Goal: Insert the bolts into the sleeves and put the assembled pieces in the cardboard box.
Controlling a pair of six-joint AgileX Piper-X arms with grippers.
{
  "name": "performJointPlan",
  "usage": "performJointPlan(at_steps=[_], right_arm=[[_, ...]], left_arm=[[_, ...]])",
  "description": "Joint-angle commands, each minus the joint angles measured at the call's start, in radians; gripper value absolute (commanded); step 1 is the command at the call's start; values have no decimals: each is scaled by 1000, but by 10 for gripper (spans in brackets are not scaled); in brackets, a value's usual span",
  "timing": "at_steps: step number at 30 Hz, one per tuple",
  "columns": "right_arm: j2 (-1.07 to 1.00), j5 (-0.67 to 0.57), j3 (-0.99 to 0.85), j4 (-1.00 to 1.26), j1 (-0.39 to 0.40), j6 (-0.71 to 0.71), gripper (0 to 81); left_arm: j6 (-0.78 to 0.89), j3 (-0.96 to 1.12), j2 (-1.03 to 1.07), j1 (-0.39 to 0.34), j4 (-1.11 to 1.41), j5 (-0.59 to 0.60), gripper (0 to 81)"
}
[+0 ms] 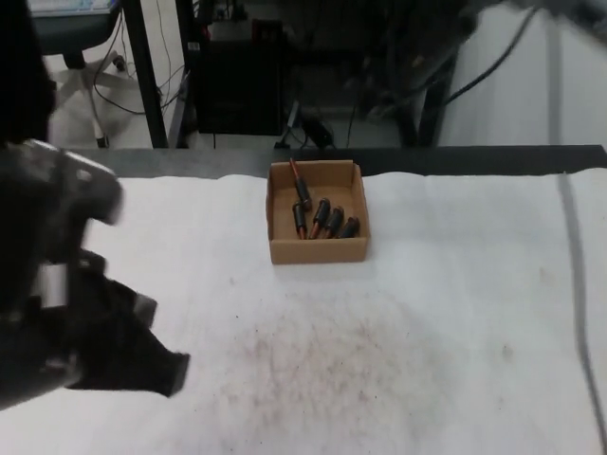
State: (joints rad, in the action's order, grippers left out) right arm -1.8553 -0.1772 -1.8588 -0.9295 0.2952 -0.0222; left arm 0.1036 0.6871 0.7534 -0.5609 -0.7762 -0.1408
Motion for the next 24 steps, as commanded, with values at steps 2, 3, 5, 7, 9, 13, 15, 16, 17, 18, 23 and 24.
performJointPlan(at_steps=[2, 3, 5, 7, 9, 13, 15, 16, 17, 18, 23, 24], right_arm=[[163, 0, 198, 10, -41, 28, 8], [233, -9, 278, 29, -56, 34, 8], [383, -27, 439, 80, -87, 34, 8], [556, -50, 633, 150, -117, 34, 8], [724, -77, 809, 220, -146, 34, 8], [1089, -149, 1165, 334, -212, 22, 8], [1244, -152, 1295, 387, -246, -16, 8], [1321, -152, 1360, 417, -258, -41, 8], [1396, -154, 1407, 442, -270, -56, 8], [1465, -154, 1470, 457, -278, -60, 8], [1709, -151, 1642, 456, -288, -60, 8], [1739, -151, 1660, 442, -286, -68, 8]], left_arm=[[100, -64, -180, 1, 60, -77, 2], [122, -83, -223, 1, 69, -92, 2], [191, -139, -298, 1, 86, -110, 2], [231, -197, -381, -1, 96, -110, 2], [237, -248, -462, -1, 100, -110, 2], [237, -353, -583, -1, 120, -113, 2], [237, -416, -618, -1, 171, -113, 2], [237, -449, -630, -1, 206, -113, 2], [237, -483, -637, -1, 242, -113, 2], [237, -508, -638, -1, 274, -113, 2], [237, -634, -637, -1, 429, -113, 2], [237, -648, -637, -1, 431, -113, 2]])
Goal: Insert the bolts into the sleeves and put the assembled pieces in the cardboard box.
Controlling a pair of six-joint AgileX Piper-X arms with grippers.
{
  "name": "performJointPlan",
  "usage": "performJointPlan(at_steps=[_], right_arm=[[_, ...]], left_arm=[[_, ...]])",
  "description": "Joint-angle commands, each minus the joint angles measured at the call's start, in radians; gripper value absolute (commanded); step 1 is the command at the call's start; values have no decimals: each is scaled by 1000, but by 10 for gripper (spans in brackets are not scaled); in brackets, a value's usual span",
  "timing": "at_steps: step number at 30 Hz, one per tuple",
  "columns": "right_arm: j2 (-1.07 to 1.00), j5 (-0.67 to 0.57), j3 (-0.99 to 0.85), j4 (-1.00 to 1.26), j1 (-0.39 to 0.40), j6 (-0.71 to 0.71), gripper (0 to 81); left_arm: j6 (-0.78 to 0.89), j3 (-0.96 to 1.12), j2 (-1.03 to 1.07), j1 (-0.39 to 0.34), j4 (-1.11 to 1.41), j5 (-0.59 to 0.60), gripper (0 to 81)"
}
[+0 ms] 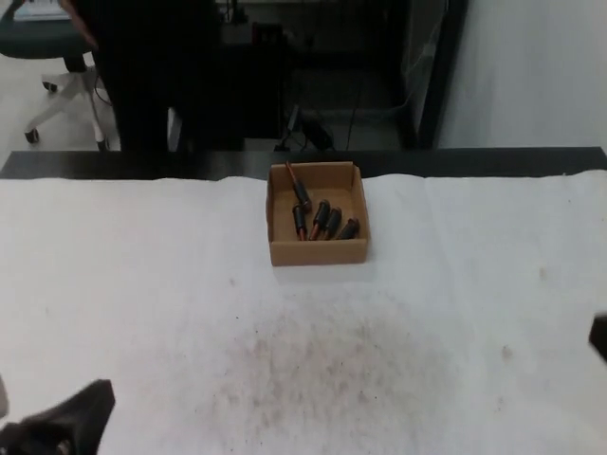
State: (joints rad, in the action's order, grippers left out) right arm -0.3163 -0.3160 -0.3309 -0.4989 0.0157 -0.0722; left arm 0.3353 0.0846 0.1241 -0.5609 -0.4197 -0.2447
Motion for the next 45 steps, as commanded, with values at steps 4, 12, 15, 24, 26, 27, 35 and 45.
performJointPlan(at_steps=[4, 12, 15, 24, 26, 27, 35, 45], right_arm=[[248, 27, 165, 30, -6, -24, 8], [248, 101, 165, 30, -6, -84, 8], [248, 102, 183, 14, -6, -32, 8], [246, 100, 331, 17, -6, -187, 8], [246, 100, 331, 17, -6, -206, 8], [246, 100, 331, 2, -6, -205, 8], [246, 109, 331, -43, -6, -175, 8], [246, 109, 331, -43, -6, -182, 8]], left_arm=[[5, -76, -8, -1, 73, -9, 2], [9, -85, -8, -1, 73, 3, 2], [0, -85, -8, -1, 73, -48, 2], [-29, -85, -8, -1, 7, -272, 2], [-29, -85, -5, -1, -38, -289, 2], [-29, -85, -5, -1, -55, -297, 2], [-29, -85, -5, -1, -85, -319, 2], [32, -85, -5, -1, -85, -227, 2]])
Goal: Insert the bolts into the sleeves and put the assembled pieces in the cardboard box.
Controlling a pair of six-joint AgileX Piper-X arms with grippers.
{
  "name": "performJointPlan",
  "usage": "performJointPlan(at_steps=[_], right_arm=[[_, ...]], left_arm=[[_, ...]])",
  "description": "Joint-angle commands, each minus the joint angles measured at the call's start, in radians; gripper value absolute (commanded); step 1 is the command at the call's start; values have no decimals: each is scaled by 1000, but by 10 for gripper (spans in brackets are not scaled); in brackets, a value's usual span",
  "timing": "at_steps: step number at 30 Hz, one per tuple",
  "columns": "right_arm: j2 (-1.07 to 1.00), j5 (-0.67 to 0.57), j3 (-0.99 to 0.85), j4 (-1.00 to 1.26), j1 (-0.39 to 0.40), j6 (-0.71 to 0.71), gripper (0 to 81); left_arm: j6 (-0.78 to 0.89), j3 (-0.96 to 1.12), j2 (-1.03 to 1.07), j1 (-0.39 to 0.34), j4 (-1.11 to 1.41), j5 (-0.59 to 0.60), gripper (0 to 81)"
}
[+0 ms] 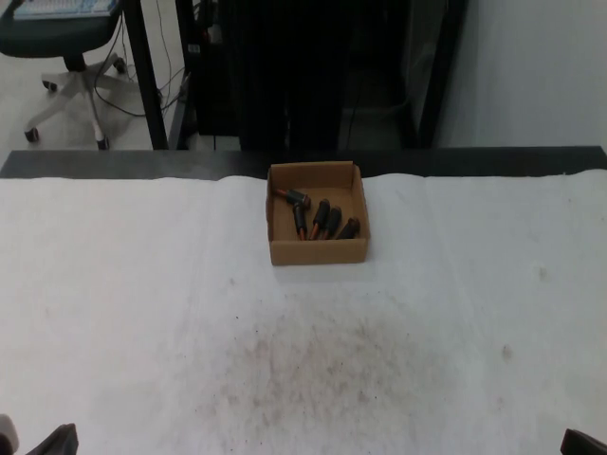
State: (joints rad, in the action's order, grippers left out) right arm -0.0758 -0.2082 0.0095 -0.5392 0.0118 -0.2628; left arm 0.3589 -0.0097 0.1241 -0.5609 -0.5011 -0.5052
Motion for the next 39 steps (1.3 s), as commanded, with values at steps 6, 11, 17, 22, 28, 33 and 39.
performJointPlan(at_steps=[6, 11, 17, 22, 28, 33, 39], right_arm=[[6, 1, -10, -3, -2, 9, 8], [6, 1, -10, -3, -2, 9, 8], [6, 1, -10, -3, -2, 9, 8], [6, 1, -10, -3, -2, 9, 8], [6, 1, -10, -3, -2, 9, 8], [6, 1, -10, -3, -2, 9, 8], [6, 1, -10, 5, -2, 9, 8]], left_arm=[[9, 10, -5, -1, -4, 55, 2], [9, 10, -5, -1, -4, 55, 2], [9, 10, -5, -1, -4, 55, 2], [9, 10, -5, -1, -9, 55, 2], [9, 10, -5, -1, -22, 55, 2], [9, 10, -5, -1, -22, 55, 2], [9, 10, -5, -1, -22, 55, 2]])
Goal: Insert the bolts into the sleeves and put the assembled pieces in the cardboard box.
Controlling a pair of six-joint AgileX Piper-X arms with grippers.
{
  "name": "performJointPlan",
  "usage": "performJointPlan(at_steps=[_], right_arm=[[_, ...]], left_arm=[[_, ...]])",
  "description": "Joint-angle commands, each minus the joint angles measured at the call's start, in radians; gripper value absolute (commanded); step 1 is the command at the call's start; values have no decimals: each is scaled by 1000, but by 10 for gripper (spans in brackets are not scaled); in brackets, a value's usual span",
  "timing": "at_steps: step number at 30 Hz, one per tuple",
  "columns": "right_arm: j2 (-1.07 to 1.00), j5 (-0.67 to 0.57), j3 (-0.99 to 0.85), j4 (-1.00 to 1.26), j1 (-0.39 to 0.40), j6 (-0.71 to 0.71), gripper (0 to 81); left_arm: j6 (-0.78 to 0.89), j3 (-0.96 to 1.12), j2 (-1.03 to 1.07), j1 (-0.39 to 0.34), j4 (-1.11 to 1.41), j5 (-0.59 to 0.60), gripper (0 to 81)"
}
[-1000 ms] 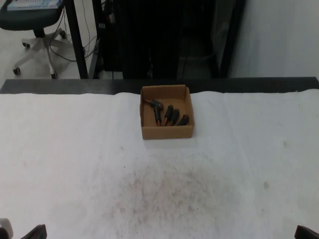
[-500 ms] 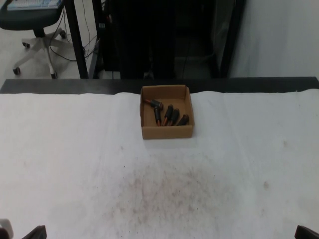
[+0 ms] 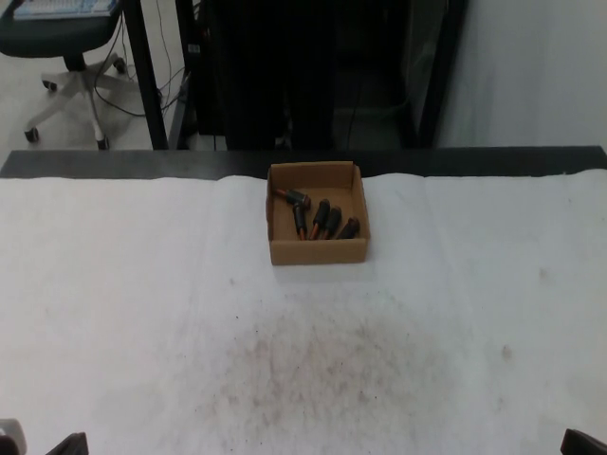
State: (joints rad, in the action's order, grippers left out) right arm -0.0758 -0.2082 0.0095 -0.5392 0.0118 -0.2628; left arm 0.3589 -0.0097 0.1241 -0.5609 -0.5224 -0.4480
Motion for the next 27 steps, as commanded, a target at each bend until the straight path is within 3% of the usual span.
performJointPlan(at_steps=[1, 13, 20, 27], right_arm=[[6, 1, -10, 5, -2, 9, 8], [6, 1, -10, 5, -2, 9, 8], [6, 1, -10, 5, -2, 9, 8], [6, 1, -10, 5, -2, 9, 8]], left_arm=[[9, 10, -5, -1, -1, -3, 2], [-7, 10, -5, -1, 12, 0, 2], [-52, 10, -5, -1, 10, 378, 2], [-52, 10, -5, 13, 2, 390, 2]])
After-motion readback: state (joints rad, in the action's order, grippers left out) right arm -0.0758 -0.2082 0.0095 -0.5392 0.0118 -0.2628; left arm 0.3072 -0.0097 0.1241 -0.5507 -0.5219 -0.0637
